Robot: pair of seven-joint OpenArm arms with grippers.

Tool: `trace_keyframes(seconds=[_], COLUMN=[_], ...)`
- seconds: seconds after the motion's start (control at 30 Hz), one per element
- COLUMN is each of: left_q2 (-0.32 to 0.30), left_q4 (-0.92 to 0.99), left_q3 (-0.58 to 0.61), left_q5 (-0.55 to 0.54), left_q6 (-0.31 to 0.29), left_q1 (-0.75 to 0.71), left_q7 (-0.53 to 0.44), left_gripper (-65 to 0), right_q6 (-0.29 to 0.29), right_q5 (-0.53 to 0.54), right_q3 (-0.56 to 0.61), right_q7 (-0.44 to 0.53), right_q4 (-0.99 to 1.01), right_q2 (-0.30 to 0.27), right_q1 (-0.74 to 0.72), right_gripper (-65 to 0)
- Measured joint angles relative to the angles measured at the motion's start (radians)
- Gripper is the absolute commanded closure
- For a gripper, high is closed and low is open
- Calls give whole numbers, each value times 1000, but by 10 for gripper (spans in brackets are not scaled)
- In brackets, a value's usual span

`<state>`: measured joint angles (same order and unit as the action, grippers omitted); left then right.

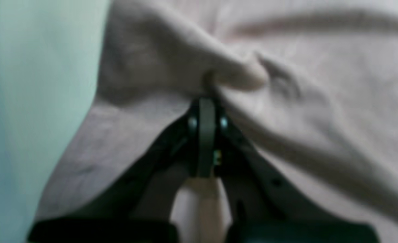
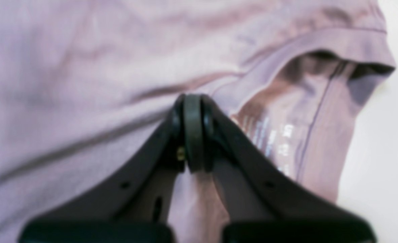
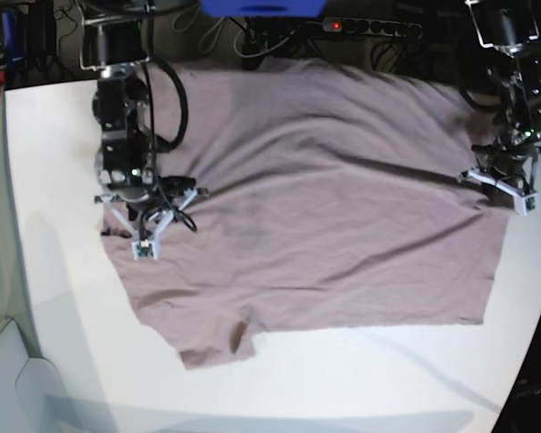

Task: Layout the t-shirt on the table in an organized manner, then fold the t-shirt properly
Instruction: 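Move both grippers to the shirt's shoulder corners and adjust the layout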

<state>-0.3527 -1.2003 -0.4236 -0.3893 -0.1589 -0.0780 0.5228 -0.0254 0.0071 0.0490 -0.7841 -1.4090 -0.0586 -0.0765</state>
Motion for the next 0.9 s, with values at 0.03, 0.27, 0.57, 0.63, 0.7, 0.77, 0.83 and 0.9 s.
trace_keyframes(seconds=[0.03, 0.27, 0.57, 0.63, 0.7, 0.77, 0.83, 0.9], left_q2=[-3, -16, 1, 1, -2, 3, 13, 16], left_q4=[38, 289, 359, 291, 208, 115, 14, -97], left_q3=[10, 122, 210, 210, 208, 183, 127, 60], left_q5=[1, 2, 11, 12, 10, 11, 6, 7], left_q6=[1, 5, 9, 14, 13, 10, 5, 10], left_q1=[29, 262, 395, 373, 341, 309, 266, 212], left_q7=[-22, -117, -79, -59, -49, 6, 62, 132], left_gripper=[-1, -1, -1, -1, -1, -1, -1, -1], right_q6=[-4, -8, -3, -3, 1, 0, 0, 0], right_q5=[7, 10, -12, -12, -21, -12, -8, -10], right_q3=[-1, -2, -1, -2, -5, -3, 0, 0], right_q7=[11, 151, 127, 134, 134, 139, 145, 137], right_q4=[27, 257, 337, 219, 90, -30, -142, -231], right_q2=[-10, -61, -119, -140, -150, -150, -143, -142], right_q1=[-21, -179, -290, -246, -203, -160, -101, -29], right_gripper=[0, 0, 0, 0, 0, 0, 0, 0])
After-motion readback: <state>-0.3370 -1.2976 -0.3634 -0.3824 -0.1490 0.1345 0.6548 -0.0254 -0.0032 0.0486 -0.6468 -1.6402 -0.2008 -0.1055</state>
